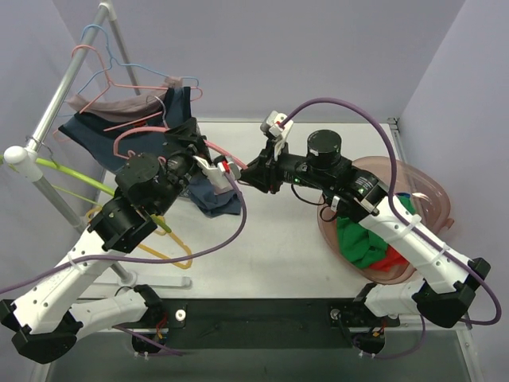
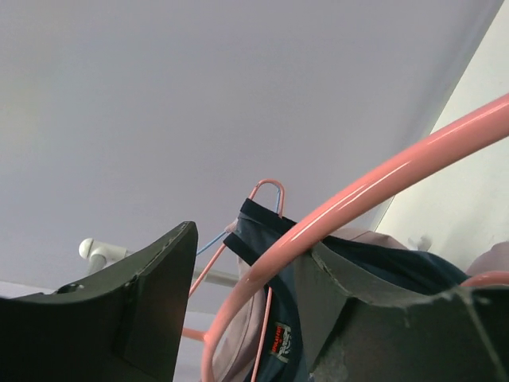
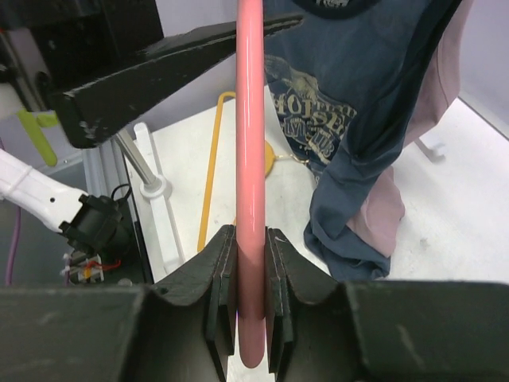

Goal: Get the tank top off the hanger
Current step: Place the hanger at the clothesline.

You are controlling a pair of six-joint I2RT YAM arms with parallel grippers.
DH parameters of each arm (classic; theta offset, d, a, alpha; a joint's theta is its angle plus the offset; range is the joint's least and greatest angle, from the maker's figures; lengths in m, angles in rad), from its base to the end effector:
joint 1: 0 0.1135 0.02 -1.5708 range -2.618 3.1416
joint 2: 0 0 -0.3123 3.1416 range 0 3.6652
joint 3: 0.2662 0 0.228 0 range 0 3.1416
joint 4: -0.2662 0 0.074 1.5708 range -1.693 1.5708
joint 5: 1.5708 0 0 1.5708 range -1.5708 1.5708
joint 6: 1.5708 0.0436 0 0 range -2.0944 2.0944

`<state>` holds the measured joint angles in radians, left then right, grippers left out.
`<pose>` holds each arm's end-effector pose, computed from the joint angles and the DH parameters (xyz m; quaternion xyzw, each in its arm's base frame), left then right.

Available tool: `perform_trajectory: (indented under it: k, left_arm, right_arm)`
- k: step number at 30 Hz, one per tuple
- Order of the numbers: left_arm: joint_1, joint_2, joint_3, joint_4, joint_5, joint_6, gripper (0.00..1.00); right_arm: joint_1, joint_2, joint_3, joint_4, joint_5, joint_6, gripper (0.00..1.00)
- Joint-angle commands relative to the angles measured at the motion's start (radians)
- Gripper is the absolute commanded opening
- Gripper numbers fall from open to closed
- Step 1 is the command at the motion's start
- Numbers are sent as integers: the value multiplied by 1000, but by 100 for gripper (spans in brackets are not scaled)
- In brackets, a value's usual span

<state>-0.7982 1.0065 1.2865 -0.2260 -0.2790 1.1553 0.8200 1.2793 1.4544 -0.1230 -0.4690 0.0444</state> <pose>0.1228 -0.1087 0.5021 0.5079 0.4649 0.2218 0.6905 0.1556 0.1956 0.5159 -0.4092 0.5562 0.4407 0.5736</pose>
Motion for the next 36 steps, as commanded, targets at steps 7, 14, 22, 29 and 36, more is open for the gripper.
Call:
perform_trajectory:
  k: [7,14,22,29,36]
  left_arm:
    - [-10,-45,163,-110,50,-342,80]
    - [-10,-108,158,-170,95,-439,87]
    - [-10,-189,165,-257,167,-537,90]
    - [-10,-209,240,-285,261,-687,97]
    - [-10,-241,287,-236,362,-839,97]
  right_arm:
    - [5,6,-6,362,-34,90,0]
    - [4,98,84,392,-74,95,0]
    - [5,183,216,365,-102,63,0]
    - [21,281,337,341,-123,38,0]
    - [71,400,486,298,-125,2,0]
